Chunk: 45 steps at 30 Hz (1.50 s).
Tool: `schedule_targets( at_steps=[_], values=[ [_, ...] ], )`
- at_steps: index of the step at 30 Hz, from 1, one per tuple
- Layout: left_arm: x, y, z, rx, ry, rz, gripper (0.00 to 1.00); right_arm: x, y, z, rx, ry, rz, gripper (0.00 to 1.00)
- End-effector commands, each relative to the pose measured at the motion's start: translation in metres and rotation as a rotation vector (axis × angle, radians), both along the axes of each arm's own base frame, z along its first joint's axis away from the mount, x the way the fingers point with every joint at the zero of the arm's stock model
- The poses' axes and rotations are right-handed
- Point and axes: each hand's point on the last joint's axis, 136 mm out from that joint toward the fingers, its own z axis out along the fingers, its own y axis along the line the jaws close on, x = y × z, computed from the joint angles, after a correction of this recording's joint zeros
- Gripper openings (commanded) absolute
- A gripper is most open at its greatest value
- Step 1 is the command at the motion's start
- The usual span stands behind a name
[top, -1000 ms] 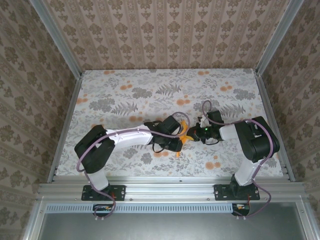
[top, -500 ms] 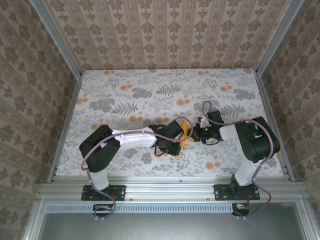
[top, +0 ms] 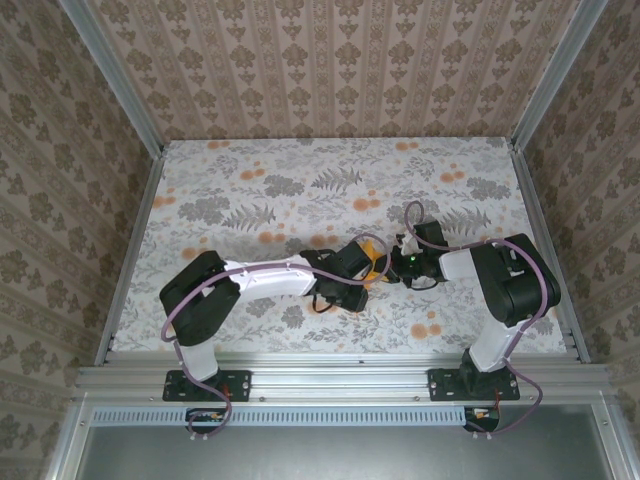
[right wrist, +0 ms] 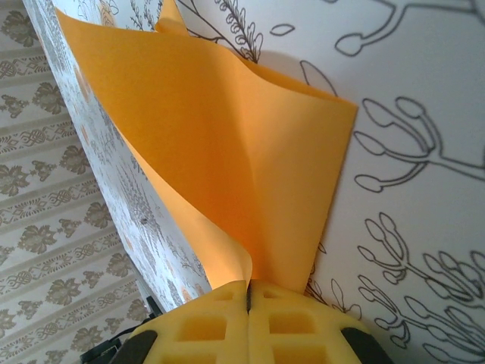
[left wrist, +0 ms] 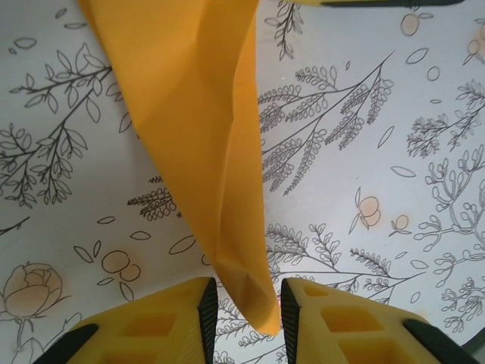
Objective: Fold a paper plane with a square sheet of paper (pick it up from the middle)
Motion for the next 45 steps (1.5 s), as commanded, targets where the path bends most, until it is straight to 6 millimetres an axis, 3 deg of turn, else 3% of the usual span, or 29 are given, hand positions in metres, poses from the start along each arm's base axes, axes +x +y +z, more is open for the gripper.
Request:
schedule_targets(
  at_steps=[1,7,12,17,21,32,37,45],
  values=[
    [0.003,-0.005,0.000,0.018,-0.005,0.001,0.29,0.000,-0.002,0.004,-0.017,-0.022,0.003,0.01],
    [0.004,-0.005,-0.007,0.043,0.005,-0.007,0.20,-0.001,-0.002,0.007,-0.015,-0.027,0.004,0.01],
    [0.002,0.008,-0.018,0.117,0.009,-0.003,0.19,0.000,-0.001,0.011,-0.012,-0.037,0.003,0.01],
    [0.004,0.013,-0.018,0.141,0.001,-0.001,0.19,0.001,-0.001,0.014,-0.011,-0.042,0.003,0.00],
    [0.003,0.017,-0.018,0.161,-0.002,-0.011,0.10,0.002,-0.001,0.016,-0.011,-0.049,0.002,0.00],
    [0.008,0.047,-0.011,0.351,-0.093,-0.085,0.04,0.004,0.000,0.019,-0.007,-0.055,0.000,0.00],
    [0.009,0.045,-0.009,0.381,-0.121,-0.119,0.07,0.004,0.001,0.017,-0.008,-0.052,0.002,0.00],
    [0.003,0.030,-0.009,0.279,-0.091,-0.080,0.26,0.008,0.001,0.017,-0.015,-0.055,-0.006,0.00]
  ],
)
